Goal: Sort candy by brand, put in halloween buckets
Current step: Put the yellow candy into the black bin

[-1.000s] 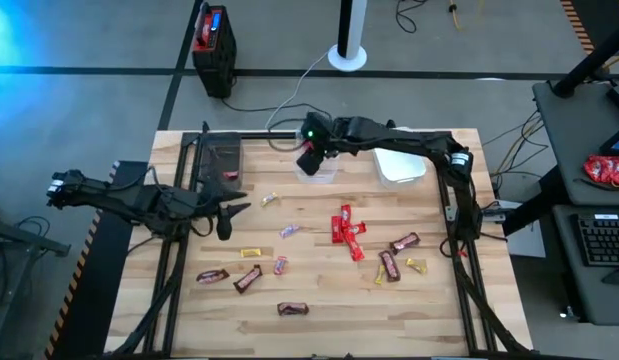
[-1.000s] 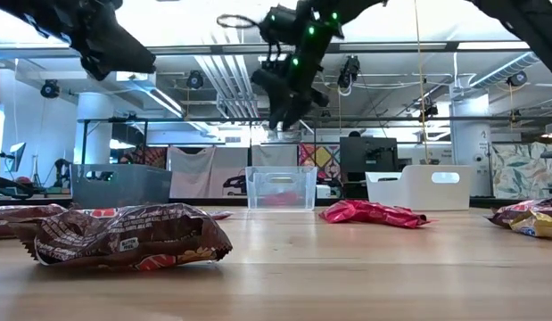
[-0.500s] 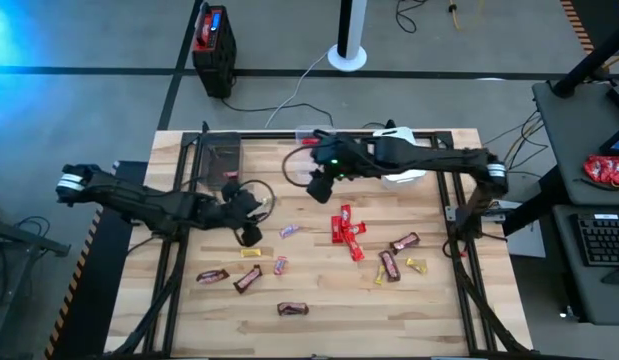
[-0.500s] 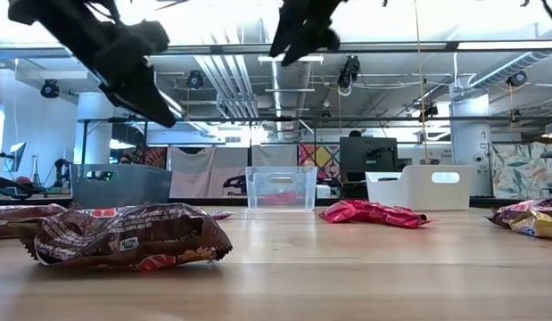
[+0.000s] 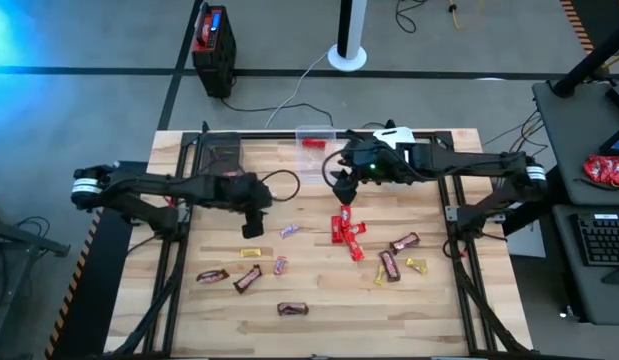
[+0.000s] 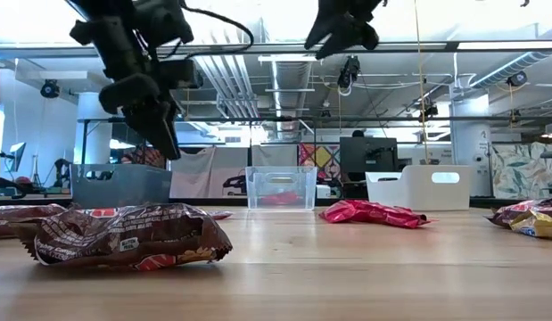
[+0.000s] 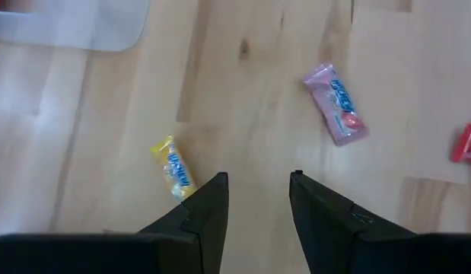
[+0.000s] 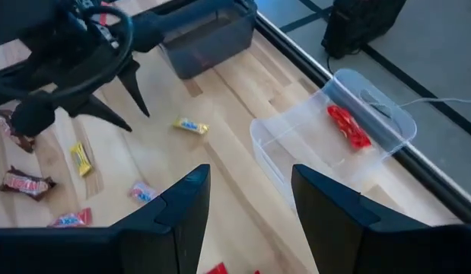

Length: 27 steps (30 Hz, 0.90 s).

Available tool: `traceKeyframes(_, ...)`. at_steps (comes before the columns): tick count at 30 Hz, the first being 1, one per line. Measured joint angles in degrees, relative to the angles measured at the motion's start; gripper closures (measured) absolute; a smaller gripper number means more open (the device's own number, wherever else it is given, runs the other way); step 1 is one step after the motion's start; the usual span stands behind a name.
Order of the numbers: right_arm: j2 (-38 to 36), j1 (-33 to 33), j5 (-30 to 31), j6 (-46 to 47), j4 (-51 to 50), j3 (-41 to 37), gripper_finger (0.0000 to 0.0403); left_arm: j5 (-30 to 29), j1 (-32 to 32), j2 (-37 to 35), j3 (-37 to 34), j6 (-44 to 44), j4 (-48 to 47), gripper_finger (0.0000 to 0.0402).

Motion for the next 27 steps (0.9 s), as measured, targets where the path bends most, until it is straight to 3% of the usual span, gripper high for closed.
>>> traceKeyframes(3, -1.79, -0.02, -0.02, 0.35, 2.18, -3.53, 0.0222, 0.64, 1.9, 1.77, 0.02, 2.47, 0.05, 0.0277)
traceKeyframes(8, -4.5, -0.02, 0.0, 0.43, 4.91, -7.2, 0.0222, 0.8, 2.51, 5.34, -0.34, 14.59, 1.13, 0.0277)
traceKeyframes(19, -5.48, -0.04, -0.01, -0.7, 5.46, -8.85, 0.0222, 3.18, 10.15, 15.67, 3.96, 16.17, 2.99, 0.0277)
traceKeyframes(27, -5.48, -0.19, -0.06, -1.28, 2.65, -8.77, 0.0222, 3.52, 11.62, 17.83, 3.93, 15.94, 3.02, 0.0277)
